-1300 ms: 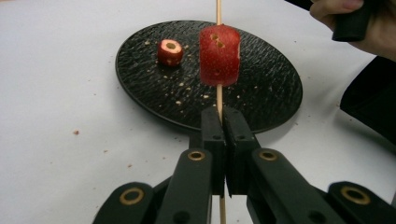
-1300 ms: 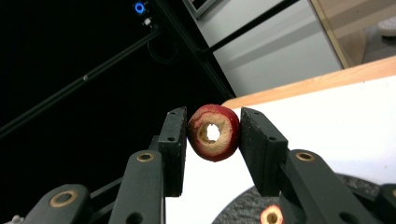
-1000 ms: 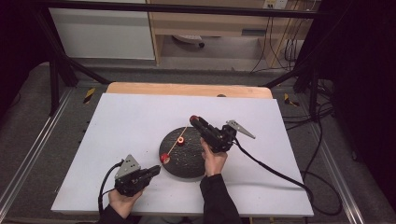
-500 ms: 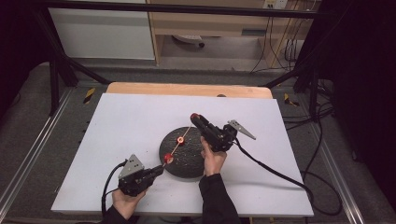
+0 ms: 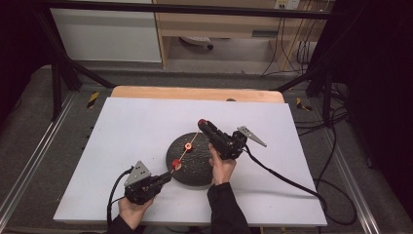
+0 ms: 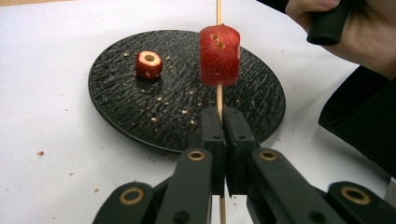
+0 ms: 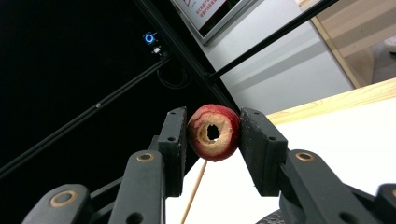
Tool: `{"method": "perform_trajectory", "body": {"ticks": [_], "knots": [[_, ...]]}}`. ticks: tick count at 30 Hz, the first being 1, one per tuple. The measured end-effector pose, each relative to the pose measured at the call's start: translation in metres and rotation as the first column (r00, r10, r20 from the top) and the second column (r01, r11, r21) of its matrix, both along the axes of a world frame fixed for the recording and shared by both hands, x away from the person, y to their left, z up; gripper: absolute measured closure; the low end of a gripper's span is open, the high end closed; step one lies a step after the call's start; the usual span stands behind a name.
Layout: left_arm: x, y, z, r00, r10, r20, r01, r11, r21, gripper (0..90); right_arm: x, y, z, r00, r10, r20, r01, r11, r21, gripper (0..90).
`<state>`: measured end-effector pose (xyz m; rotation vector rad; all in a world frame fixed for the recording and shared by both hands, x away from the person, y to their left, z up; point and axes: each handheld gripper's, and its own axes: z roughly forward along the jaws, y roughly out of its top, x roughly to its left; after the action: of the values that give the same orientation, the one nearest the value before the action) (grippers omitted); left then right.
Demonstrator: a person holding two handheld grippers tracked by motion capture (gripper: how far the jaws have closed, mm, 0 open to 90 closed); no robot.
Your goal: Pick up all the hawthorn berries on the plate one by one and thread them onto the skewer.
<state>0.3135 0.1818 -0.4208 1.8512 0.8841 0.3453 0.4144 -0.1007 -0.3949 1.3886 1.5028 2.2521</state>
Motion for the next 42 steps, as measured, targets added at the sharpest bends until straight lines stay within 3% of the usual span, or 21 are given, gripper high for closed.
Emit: {"method": "perform_trajectory", "body": {"ticks": [20, 34, 42], "knots": [[0.003, -0.017, 0.002, 0.9992, 0.041, -0.003, -0.041, 0.9989, -0.023, 88.1, -0.002, 0.002, -0.003, 0.9998, 0.006, -0.016, -0.006, 1.0, 0.004, 63.1], [-0.003, -0.022, -0.001, 0.9966, 0.08, 0.019, -0.079, 0.9962, -0.037, 88.2, 0.001, 0.002, -0.004, 0.9979, 0.034, -0.055, -0.03, 0.9976, 0.062, 63.3], [-0.004, -0.028, -0.003, 0.9958, 0.09, 0.018, -0.089, 0.9949, -0.048, 88.2, 0.0, 0.001, -0.003, 0.9976, 0.031, -0.061, -0.027, 0.9973, 0.068, 63.5]]}}
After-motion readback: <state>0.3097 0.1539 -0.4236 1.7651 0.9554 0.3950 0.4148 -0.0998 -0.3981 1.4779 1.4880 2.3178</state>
